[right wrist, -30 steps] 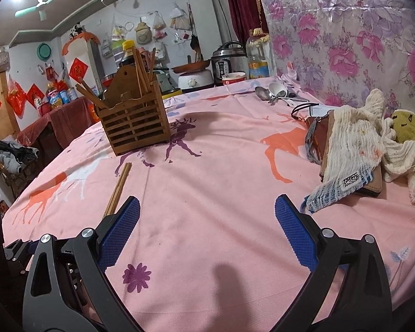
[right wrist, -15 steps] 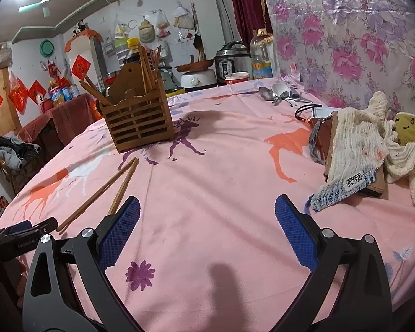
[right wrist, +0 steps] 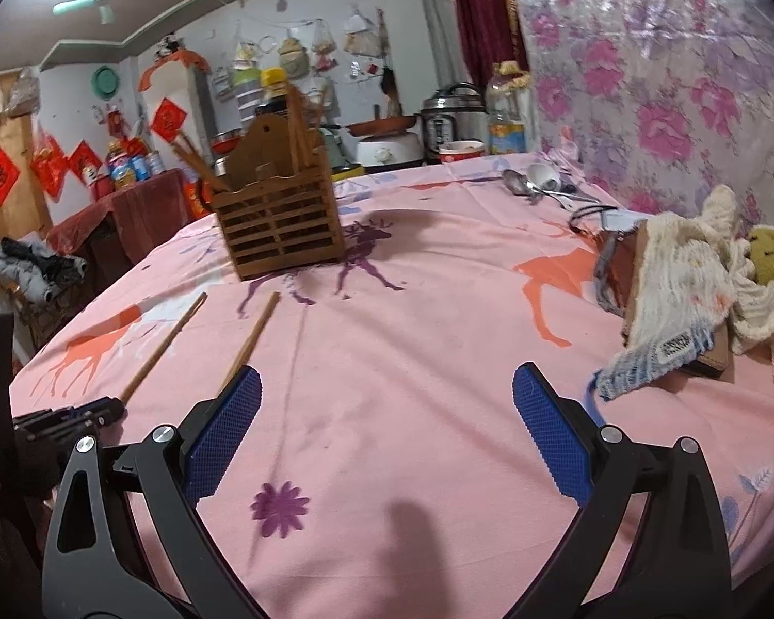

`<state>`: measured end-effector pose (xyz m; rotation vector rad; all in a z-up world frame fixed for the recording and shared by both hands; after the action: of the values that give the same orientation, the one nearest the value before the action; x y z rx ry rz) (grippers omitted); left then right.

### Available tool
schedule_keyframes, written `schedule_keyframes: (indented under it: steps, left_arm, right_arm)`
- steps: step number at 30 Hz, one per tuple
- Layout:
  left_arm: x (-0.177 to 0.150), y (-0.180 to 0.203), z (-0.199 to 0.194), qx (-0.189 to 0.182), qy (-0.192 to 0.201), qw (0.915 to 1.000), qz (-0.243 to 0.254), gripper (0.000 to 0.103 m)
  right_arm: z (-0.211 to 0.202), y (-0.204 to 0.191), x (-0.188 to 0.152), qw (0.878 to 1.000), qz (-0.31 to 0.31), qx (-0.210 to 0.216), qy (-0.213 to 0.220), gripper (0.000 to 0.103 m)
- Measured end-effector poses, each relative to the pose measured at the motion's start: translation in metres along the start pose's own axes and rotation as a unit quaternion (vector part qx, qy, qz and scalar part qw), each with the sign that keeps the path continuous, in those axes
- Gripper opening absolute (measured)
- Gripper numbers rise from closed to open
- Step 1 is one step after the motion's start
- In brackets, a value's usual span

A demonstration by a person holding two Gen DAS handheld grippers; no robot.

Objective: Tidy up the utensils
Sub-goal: 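Close the left tool on one chopstick while the right tool grasps another chopstick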

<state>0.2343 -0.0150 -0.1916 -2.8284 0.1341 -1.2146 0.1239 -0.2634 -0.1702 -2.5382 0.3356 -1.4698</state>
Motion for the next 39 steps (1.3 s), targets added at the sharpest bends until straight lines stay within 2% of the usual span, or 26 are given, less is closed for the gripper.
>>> schedule_keyframes:
  steps: [1, 2, 5, 8, 12, 18, 20, 21, 23, 26, 30, 35, 39]
  left_arm:
    - [-0.001, -0.005, -0.001, 0.0, 0.001, 1.0, -0.003, 0.012]
    - [-0.003, -0.009, -0.003, -0.006, 0.003, 0.9999, -0.01, 0.016]
    - [-0.003, -0.02, -0.003, -0.004, 0.004, 0.9996, -0.029, 0.051]
    - [-0.002, -0.025, -0.002, -0.008, 0.005, 0.9992, -0.039, 0.052]
    - [-0.003, -0.021, -0.003, -0.001, 0.01, 0.9995, -0.031, 0.054]
    - [-0.004, -0.02, -0.003, 0.002, 0.013, 0.9995, -0.027, 0.062]
    - [-0.004, -0.019, -0.003, 0.004, 0.014, 0.9996, -0.025, 0.064]
    - [-0.005, -0.018, -0.003, 0.005, 0.015, 0.9996, -0.023, 0.065]
    - [-0.005, -0.018, -0.003, 0.006, 0.016, 0.9996, -0.022, 0.066]
    - [-0.005, -0.017, -0.003, 0.006, 0.016, 0.9996, -0.022, 0.067]
    - [-0.006, -0.016, -0.003, 0.005, 0.016, 0.9996, -0.022, 0.068]
    - [-0.006, -0.015, -0.004, 0.004, 0.016, 0.9996, -0.022, 0.068]
    - [-0.006, -0.015, -0.004, 0.005, 0.016, 0.9996, -0.021, 0.068]
  right_arm:
    - [0.0, -0.006, -0.001, 1.0, -0.007, 0.011, -0.001, 0.094]
    - [0.0, -0.011, -0.002, 1.0, -0.011, 0.021, -0.003, 0.094]
    - [0.002, -0.034, -0.009, 0.997, -0.034, 0.063, -0.015, 0.088]
    - [0.007, -0.06, -0.02, 0.992, -0.077, 0.092, -0.035, 0.078]
    - [0.017, -0.082, -0.035, 0.985, -0.096, 0.126, -0.073, 0.066]
    - [0.039, -0.108, -0.054, 0.975, -0.125, 0.137, -0.121, 0.052]
    - [0.047, -0.11, -0.059, 0.974, -0.127, 0.131, -0.137, 0.036]
    - [0.048, -0.107, -0.057, 0.975, -0.124, 0.127, -0.133, 0.032]
    - [0.05, -0.095, -0.055, 0.978, -0.107, 0.117, -0.135, 0.008]
    - [0.049, -0.062, -0.048, 0.985, -0.065, 0.089, -0.134, 0.008]
    - [0.042, -0.046, -0.047, 0.984, -0.036, 0.115, -0.133, 0.014]
    - [0.043, -0.057, -0.046, 0.982, -0.058, 0.123, -0.128, 0.021]
    - [0.047, -0.059, -0.044, 0.983, -0.069, 0.113, -0.125, 0.022]
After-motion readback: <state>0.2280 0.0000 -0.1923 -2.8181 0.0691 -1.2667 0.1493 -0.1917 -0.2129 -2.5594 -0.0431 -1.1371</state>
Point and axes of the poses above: each gripper's, at about its wrist camera, not at the fingertips, and z roughly the way its jaws point, y to its right, x to its top, the point moved 9 cm from there along z, roughly the way its jaws point, and after that the axes turned 6 degrees about x, right-handed, at the moved point
